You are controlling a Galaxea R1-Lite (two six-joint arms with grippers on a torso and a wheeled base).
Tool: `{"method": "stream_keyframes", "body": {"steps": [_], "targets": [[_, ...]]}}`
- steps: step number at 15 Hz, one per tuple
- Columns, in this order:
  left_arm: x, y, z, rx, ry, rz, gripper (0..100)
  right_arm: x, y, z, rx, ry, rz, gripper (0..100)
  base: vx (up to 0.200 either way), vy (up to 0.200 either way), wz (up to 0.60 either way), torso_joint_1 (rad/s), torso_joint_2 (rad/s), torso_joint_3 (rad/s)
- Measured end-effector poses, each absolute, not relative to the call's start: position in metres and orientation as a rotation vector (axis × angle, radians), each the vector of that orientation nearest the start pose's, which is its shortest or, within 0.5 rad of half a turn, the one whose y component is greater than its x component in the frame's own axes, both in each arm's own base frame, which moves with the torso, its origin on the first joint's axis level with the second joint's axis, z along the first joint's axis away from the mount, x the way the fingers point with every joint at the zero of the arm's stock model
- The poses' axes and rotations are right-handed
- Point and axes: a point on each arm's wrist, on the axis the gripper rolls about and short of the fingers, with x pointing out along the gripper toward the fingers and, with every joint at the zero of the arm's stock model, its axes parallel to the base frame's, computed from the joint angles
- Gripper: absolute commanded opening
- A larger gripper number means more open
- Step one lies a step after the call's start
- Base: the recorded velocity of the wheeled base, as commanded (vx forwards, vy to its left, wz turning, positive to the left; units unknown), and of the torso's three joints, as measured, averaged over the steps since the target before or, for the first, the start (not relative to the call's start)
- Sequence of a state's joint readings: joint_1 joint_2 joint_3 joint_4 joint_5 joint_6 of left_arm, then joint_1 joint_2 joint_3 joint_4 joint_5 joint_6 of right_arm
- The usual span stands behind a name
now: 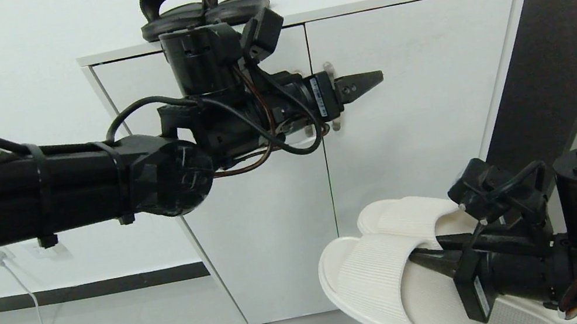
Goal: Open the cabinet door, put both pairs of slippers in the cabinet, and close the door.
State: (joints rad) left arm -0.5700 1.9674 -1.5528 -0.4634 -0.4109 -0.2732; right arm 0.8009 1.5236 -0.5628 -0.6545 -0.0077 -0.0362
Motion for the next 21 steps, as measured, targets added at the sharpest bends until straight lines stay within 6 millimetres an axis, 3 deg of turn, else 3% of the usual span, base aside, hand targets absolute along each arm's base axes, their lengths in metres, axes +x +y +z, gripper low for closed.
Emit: {"method": "stream_keyframes", "body": {"steps": [7, 15, 21], "targets": [[0.329, -0.229, 0.275, -0.251, 0.109, -0.977, 0, 0.170, 0.176, 0.166, -0.163, 0.285, 0.819, 0, 0.000, 0.000, 0.00, 0.000, 0.00, 0.000], [0.273, -0.228, 0.279, -0.241, 0.145, -1.045, 0, 0.158, 0.167, 0.164, -0.156, 0.292, 0.906, 0, 0.000, 0.000, 0.00, 0.000, 0.00, 0.000], [0.240, -0.206, 0.288, -0.242, 0.135, -1.052, 0, 0.157, 0.167, 0.164, -0.158, 0.294, 0.908, 0, 0.000, 0.000, 0.00, 0.000, 0.00, 0.000]]}}
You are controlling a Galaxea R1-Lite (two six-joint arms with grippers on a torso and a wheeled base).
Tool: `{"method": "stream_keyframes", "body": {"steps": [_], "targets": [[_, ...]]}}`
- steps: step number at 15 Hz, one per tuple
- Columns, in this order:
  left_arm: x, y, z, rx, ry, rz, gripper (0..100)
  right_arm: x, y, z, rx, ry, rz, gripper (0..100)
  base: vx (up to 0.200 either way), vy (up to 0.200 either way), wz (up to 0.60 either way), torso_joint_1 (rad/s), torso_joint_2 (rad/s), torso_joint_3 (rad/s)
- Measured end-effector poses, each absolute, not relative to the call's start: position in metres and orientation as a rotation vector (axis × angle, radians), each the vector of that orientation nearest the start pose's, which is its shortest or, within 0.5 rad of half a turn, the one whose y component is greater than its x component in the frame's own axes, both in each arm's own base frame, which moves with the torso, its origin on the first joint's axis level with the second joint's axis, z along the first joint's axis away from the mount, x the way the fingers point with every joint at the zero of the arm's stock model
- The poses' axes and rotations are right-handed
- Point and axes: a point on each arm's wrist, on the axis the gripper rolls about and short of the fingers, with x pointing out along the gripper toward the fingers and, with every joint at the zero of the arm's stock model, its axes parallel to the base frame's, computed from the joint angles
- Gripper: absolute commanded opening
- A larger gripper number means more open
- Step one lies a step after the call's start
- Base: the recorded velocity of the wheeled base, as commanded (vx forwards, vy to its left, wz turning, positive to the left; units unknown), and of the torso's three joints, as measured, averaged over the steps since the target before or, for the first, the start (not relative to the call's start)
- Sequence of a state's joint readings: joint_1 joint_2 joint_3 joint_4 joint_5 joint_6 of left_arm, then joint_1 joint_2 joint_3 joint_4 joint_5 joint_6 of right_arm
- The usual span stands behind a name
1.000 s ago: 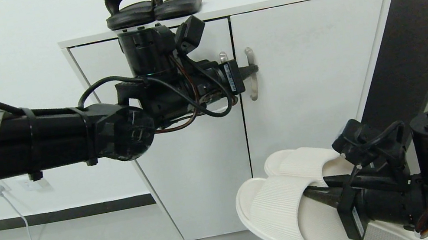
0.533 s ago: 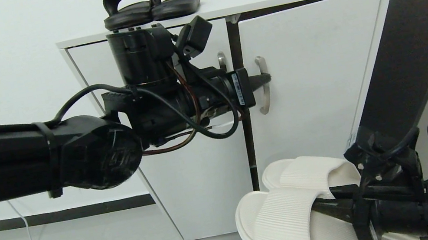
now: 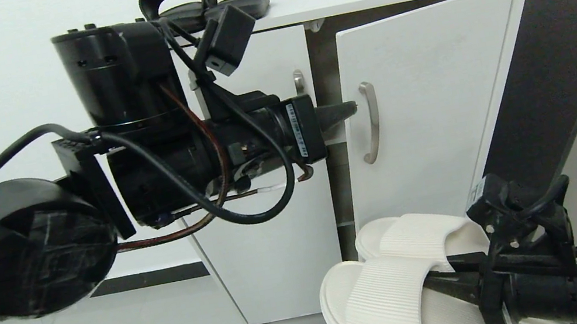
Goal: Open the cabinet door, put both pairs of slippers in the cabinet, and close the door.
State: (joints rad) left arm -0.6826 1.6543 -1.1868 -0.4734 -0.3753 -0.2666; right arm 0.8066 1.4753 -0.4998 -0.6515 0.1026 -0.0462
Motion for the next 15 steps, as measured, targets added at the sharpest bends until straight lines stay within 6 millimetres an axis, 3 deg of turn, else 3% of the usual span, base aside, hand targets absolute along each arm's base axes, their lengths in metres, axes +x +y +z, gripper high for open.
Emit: {"method": "stream_keyframes", "body": {"steps": [4, 7, 11, 15], "targets": [[0.218, -0.188, 0.287, -0.242, 0.142, -1.053, 0, 0.156, 0.167, 0.162, -0.172, 0.295, 0.913, 0, 0.000, 0.000, 0.00, 0.000, 0.00, 0.000], [0.219, -0.181, 0.289, -0.246, 0.135, -1.040, 0, 0.155, 0.166, 0.160, -0.177, 0.302, 0.913, 0, 0.000, 0.000, 0.00, 0.000, 0.00, 0.000], [0.250, -0.183, 0.287, -0.273, 0.084, -0.992, 0, 0.153, 0.165, 0.159, -0.189, 0.298, 0.919, 0, 0.000, 0.000, 0.00, 0.000, 0.00, 0.000], [0.286, -0.203, 0.283, -0.351, 0.084, -0.986, 0, 0.152, 0.164, 0.160, -0.190, 0.296, 0.921, 0, 0.000, 0.000, 0.00, 0.000, 0.00, 0.000]]}}
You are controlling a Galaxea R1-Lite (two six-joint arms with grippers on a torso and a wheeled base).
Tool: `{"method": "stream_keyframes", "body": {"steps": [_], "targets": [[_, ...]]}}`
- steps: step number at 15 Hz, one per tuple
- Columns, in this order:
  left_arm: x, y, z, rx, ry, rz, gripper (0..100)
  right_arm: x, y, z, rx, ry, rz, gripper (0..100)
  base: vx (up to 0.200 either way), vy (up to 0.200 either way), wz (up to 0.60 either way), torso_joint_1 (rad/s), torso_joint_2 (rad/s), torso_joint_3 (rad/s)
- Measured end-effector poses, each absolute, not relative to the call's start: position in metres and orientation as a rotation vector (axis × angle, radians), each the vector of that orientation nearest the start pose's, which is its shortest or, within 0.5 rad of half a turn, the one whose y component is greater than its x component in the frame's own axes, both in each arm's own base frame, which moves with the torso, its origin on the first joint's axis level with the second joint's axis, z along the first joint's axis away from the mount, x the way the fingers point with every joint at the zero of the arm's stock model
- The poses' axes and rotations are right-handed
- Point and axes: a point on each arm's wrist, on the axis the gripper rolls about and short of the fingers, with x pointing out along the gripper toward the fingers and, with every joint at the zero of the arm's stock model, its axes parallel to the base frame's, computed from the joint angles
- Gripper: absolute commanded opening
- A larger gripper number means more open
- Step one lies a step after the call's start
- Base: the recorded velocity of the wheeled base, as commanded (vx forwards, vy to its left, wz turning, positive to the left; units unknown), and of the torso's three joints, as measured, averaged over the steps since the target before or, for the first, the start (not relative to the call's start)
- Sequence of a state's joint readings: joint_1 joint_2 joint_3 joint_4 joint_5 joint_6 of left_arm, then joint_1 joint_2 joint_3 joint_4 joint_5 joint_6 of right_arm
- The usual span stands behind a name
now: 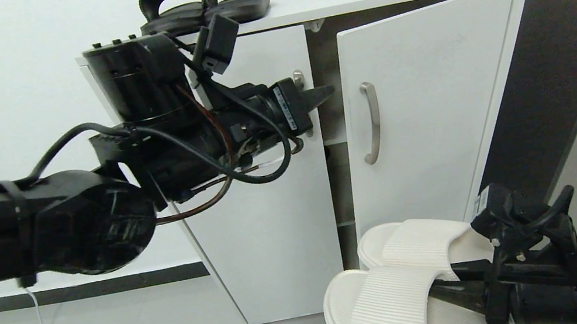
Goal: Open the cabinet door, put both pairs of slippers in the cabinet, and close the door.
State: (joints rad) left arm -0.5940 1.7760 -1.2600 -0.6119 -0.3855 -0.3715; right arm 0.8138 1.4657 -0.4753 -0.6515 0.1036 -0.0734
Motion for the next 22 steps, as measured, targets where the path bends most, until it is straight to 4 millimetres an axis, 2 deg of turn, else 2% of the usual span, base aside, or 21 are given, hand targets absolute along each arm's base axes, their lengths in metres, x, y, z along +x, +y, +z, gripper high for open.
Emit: {"method": "stream_keyframes", "body": {"steps": [3, 7, 9, 13, 15, 18, 20, 22], "targets": [[0.302, -0.220, 0.277, -0.354, 0.092, -0.996, 0, 0.150, 0.166, 0.159, -0.192, 0.296, 0.929, 0, -0.067, 0.000, 0.00, 0.001, 0.00, 0.001], [0.303, -0.234, 0.267, -0.352, 0.120, -1.009, 0, 0.145, 0.167, 0.159, -0.196, 0.298, 0.948, 0, -0.200, 0.000, 0.00, 0.005, 0.00, 0.007], [0.294, -0.241, 0.266, -0.347, 0.127, -1.040, 0, 0.144, 0.167, 0.160, -0.196, 0.295, 0.953, 0, -0.200, 0.000, 0.00, 0.002, 0.00, 0.002], [0.256, -0.261, 0.270, -0.329, 0.128, -1.156, 0, 0.143, 0.168, 0.159, -0.197, 0.295, 0.958, 0, -0.200, 0.000, 0.00, 0.000, 0.00, 0.004], [0.252, -0.263, 0.273, -0.333, 0.106, -1.170, 0, 0.143, 0.168, 0.159, -0.197, 0.296, 0.956, 0, 0.000, 0.000, 0.00, 0.000, 0.00, 0.000], [0.256, -0.251, 0.272, -0.337, 0.085, -1.136, 0, 0.143, 0.168, 0.160, -0.194, 0.293, 0.955, 0, 0.000, 0.000, 0.00, 0.000, 0.00, 0.000], [0.261, -0.229, 0.271, -0.335, 0.092, -1.078, 0, 0.144, 0.168, 0.160, -0.192, 0.292, 0.949, 0, 0.000, 0.000, 0.00, 0.000, 0.00, 0.000], [0.256, -0.203, 0.270, -0.332, 0.099, -1.021, 0, 0.146, 0.167, 0.161, -0.187, 0.288, 0.941, 0, 0.000, 0.000, 0.00, 0.000, 0.00, 0.000]]}}
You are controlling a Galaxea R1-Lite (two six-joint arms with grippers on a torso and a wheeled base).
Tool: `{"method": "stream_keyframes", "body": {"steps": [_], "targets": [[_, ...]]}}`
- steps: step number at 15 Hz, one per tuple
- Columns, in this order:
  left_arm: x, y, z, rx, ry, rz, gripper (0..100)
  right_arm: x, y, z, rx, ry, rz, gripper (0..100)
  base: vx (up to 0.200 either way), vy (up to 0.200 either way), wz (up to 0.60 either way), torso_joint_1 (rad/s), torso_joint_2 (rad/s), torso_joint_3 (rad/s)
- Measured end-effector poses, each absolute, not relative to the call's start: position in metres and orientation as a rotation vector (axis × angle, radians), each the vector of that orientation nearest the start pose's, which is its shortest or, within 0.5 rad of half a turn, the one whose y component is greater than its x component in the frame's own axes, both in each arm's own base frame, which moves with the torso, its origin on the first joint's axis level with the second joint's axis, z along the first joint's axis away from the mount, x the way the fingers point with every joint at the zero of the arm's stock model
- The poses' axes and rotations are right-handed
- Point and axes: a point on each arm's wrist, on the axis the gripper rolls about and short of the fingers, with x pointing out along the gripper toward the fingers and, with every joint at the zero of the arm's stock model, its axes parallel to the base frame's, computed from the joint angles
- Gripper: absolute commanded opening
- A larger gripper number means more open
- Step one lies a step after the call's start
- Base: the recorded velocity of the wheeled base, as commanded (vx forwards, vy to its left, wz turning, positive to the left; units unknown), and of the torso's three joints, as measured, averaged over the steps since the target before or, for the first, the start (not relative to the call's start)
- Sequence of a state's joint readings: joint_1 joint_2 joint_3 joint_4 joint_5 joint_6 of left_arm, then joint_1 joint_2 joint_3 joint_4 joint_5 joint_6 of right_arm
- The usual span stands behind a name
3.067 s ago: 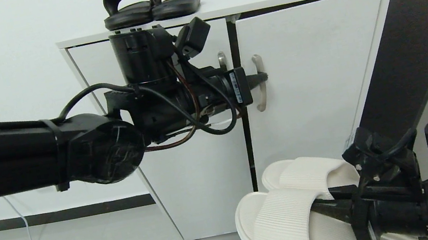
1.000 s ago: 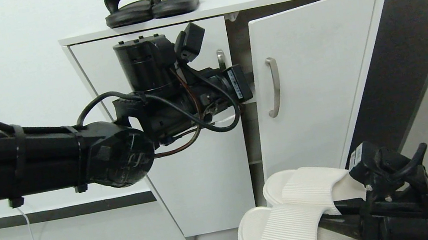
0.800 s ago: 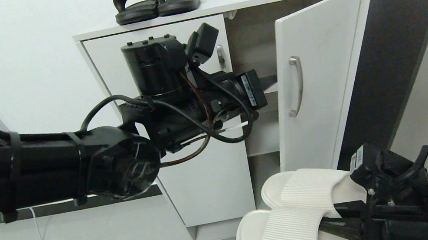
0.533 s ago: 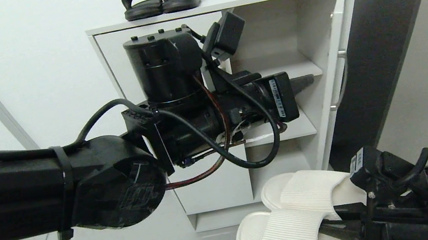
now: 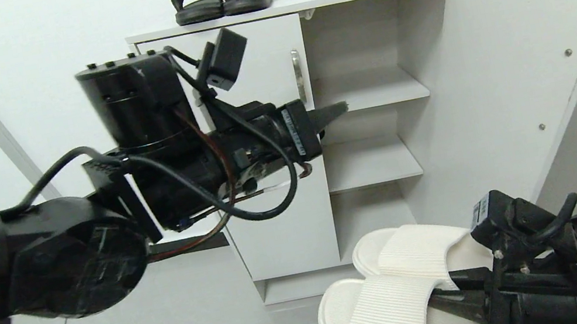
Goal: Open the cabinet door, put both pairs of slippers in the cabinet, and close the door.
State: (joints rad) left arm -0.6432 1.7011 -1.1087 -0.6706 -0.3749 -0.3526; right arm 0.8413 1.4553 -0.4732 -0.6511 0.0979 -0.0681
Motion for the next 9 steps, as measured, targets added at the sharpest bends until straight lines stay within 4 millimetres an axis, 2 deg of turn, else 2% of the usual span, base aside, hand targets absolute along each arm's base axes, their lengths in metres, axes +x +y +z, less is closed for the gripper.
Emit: {"method": "stream_keyframes", "body": {"steps": [2, 4, 6, 9], "targets": [[0.245, -0.170, 0.268, -0.327, 0.103, -0.954, 0, 0.150, 0.165, 0.162, -0.183, 0.287, 0.924, 0, 0.000, 0.000, 0.00, 0.000, 0.00, 0.000], [0.222, -0.128, 0.263, -0.321, 0.110, -0.861, 0, 0.152, 0.164, 0.164, -0.179, 0.282, 0.913, 0, 0.000, 0.000, 0.00, 0.000, 0.00, 0.000], [0.190, -0.091, 0.258, -0.296, 0.115, -0.771, 0, 0.153, 0.164, 0.165, -0.176, 0.278, 0.909, 0, 0.000, 0.000, 0.00, 0.000, 0.00, 0.000], [0.133, -0.048, 0.244, -0.221, 0.157, -0.600, 0, 0.154, 0.164, 0.165, -0.176, 0.277, 0.907, 0, 0.000, 0.000, 0.00, 0.000, 0.00, 0.000]]}}
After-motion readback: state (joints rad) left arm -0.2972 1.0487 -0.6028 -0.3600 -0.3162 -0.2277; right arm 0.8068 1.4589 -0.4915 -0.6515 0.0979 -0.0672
